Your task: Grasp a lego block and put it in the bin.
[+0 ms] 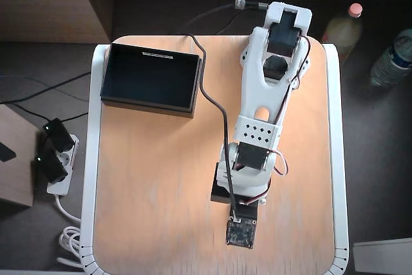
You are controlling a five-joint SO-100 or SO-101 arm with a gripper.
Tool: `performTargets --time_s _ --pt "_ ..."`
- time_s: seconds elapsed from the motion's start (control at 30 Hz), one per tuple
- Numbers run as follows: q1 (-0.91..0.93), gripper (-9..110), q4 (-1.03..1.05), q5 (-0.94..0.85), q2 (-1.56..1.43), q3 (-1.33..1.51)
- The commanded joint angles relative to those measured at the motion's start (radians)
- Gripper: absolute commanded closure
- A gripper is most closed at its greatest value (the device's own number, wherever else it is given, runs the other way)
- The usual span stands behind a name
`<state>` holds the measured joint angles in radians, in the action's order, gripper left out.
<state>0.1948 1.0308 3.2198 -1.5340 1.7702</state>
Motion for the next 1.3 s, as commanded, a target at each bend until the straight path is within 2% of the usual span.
performTargets --time_s 0.0,0.13,0.33,1.27 --pt "0.003 89 -0.069 -0.021 0.011 -0.132" --pt "0.002 81 -0.106 -0.037 0.04 -0.132" --pt "-0.011 77 -0.141 -0.058 0.074 -0.132" --pt "0.009 80 -0.202 -0.055 0.173 -0.129"
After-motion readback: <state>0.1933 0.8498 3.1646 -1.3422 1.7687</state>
